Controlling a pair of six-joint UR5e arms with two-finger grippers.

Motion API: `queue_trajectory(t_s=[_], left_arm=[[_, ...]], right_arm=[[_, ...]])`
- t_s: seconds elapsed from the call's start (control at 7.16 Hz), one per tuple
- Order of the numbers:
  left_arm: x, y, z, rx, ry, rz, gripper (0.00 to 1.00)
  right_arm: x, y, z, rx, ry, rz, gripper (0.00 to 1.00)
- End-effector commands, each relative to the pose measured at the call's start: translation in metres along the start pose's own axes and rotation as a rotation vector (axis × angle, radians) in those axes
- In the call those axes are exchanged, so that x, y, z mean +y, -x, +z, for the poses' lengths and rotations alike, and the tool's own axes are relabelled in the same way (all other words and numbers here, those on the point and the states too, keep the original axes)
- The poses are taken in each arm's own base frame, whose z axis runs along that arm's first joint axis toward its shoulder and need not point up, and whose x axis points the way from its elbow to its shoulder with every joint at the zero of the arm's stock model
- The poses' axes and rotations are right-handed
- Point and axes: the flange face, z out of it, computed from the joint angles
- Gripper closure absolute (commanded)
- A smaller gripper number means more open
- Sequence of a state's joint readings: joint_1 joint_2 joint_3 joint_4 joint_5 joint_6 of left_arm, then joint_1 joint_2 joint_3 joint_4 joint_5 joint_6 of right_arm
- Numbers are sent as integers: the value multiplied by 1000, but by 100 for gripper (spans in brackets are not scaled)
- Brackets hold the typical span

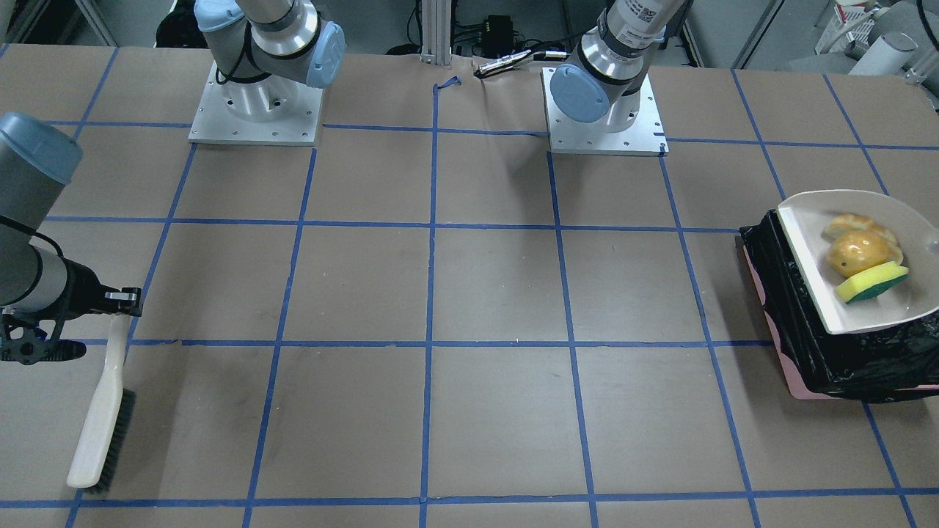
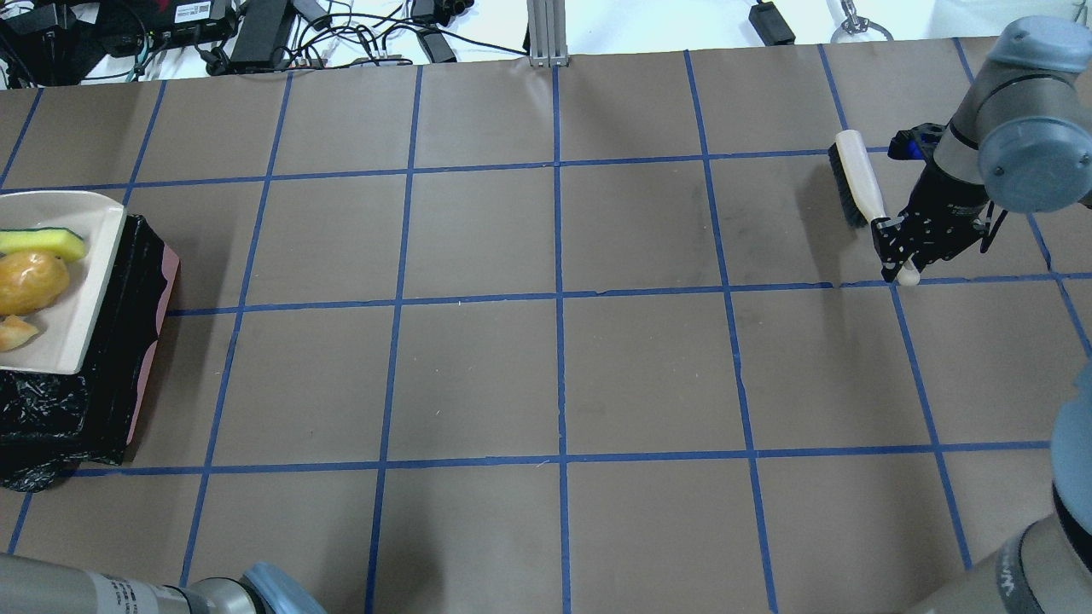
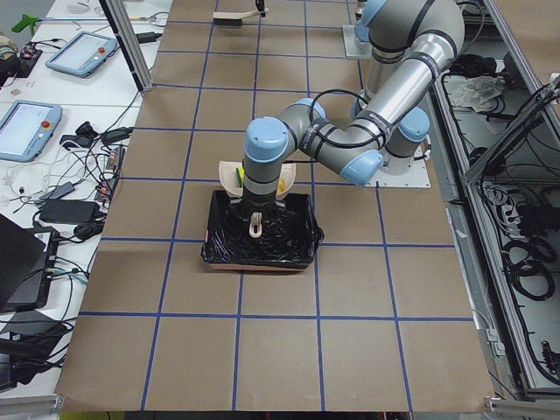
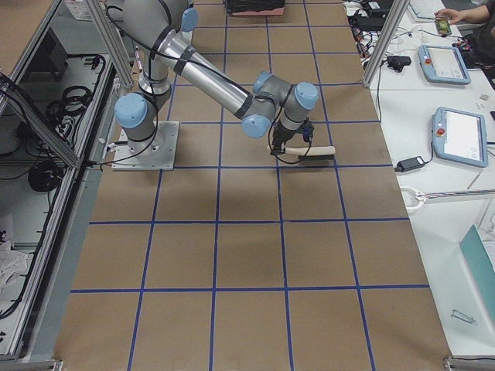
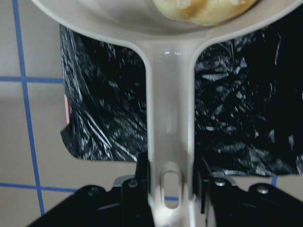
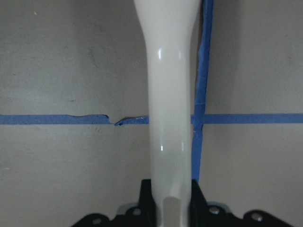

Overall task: Sweep and dump trash into bin
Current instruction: 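Swing the dustpan over the trash bin with the left gripper and tip it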

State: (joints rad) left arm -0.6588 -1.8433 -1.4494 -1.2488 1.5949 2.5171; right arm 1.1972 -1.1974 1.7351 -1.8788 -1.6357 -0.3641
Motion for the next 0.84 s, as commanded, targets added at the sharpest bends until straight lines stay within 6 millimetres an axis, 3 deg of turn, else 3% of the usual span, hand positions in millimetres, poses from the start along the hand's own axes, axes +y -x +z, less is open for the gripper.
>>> queue_trajectory(t_s=[0.0, 0.42, 0.56, 0.7], left_arm=[[33, -3, 1, 60, 199, 30, 100], [43, -5, 12, 156, 390, 61, 100], [23, -1, 6, 195, 420, 84, 100], [6, 10, 0, 232, 481, 104, 100]], right_arm=[[-1, -1, 3, 0, 4, 3, 100], [-3, -2, 8, -4, 12, 6, 100], [-3, -2, 8, -3, 13, 10, 100], [-3, -2, 7, -3, 9, 10, 88]])
